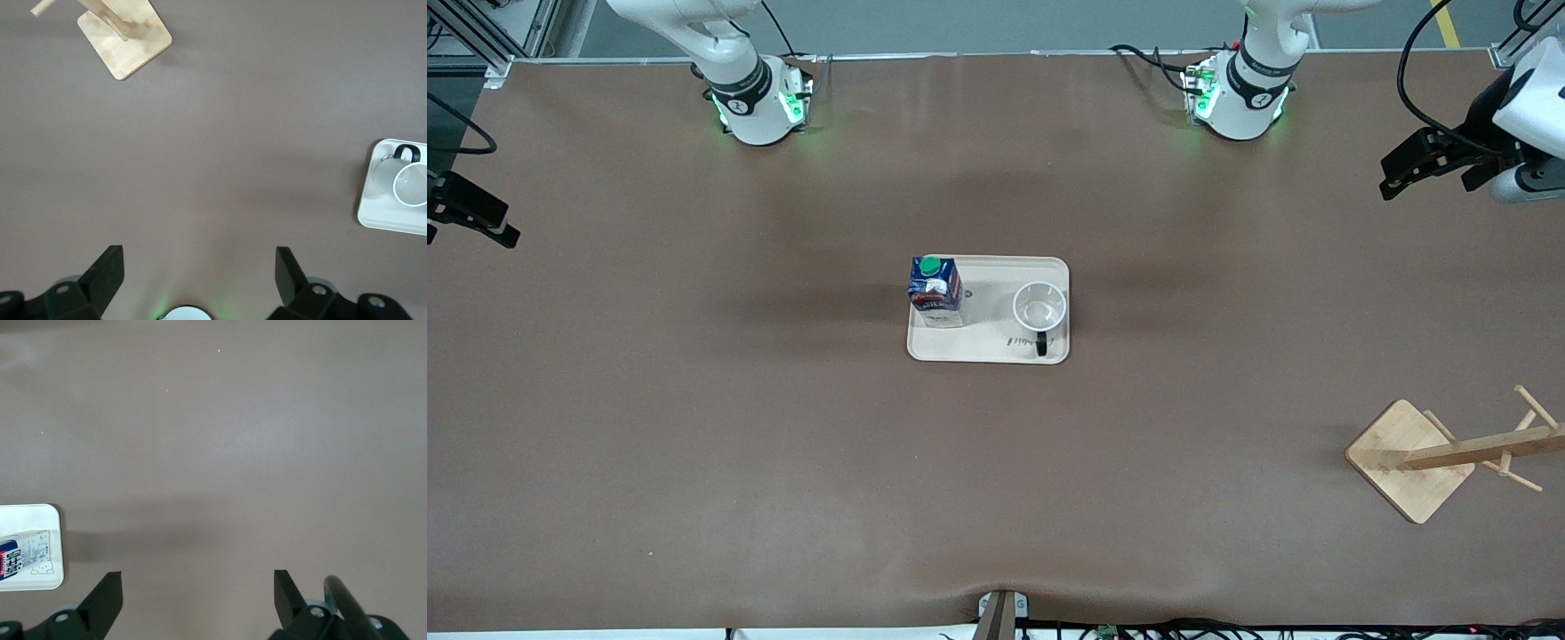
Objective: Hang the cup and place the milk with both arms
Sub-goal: 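Reach the left gripper down to the white mug's black handle on the tray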
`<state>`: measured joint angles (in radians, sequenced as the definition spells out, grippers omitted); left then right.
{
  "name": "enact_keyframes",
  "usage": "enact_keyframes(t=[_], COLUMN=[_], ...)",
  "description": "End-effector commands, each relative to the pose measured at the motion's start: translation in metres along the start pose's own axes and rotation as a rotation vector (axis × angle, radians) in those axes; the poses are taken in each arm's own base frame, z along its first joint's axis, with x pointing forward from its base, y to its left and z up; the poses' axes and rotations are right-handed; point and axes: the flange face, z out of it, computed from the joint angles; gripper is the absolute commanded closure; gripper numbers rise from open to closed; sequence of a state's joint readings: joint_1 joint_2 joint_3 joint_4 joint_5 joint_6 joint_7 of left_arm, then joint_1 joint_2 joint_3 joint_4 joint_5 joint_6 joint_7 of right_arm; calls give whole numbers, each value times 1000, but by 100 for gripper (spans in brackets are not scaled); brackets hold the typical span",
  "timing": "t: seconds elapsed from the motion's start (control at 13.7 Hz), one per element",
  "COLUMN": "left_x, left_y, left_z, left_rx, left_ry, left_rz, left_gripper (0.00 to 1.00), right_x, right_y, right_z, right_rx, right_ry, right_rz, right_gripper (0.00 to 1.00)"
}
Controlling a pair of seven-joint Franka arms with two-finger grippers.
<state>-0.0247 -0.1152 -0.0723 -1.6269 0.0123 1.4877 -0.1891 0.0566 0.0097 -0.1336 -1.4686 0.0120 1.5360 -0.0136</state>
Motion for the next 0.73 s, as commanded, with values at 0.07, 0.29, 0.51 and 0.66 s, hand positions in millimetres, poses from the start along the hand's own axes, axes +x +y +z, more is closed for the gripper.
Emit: enact_keyframes(t=[0.07, 0.29, 0.51, 0.66], left_x=[2, 9, 10, 17], left_y=[-3, 3, 31, 58], left_z=[-9, -6, 16, 35], left_rx=[17, 16, 27, 29], left_ry=[4, 0, -36, -56], left_rz=[15, 20, 60, 82], left_gripper=[0, 0, 0, 0], right_x=[2, 1, 3, 4], right_y=[-4, -5, -5, -6], right_z=[-2, -2, 2, 2], right_rx=[1, 2, 1, 2], right_ry=[4, 2, -2, -1], right_rz=[-2, -4, -4, -5], right_gripper=[0, 0, 0, 0])
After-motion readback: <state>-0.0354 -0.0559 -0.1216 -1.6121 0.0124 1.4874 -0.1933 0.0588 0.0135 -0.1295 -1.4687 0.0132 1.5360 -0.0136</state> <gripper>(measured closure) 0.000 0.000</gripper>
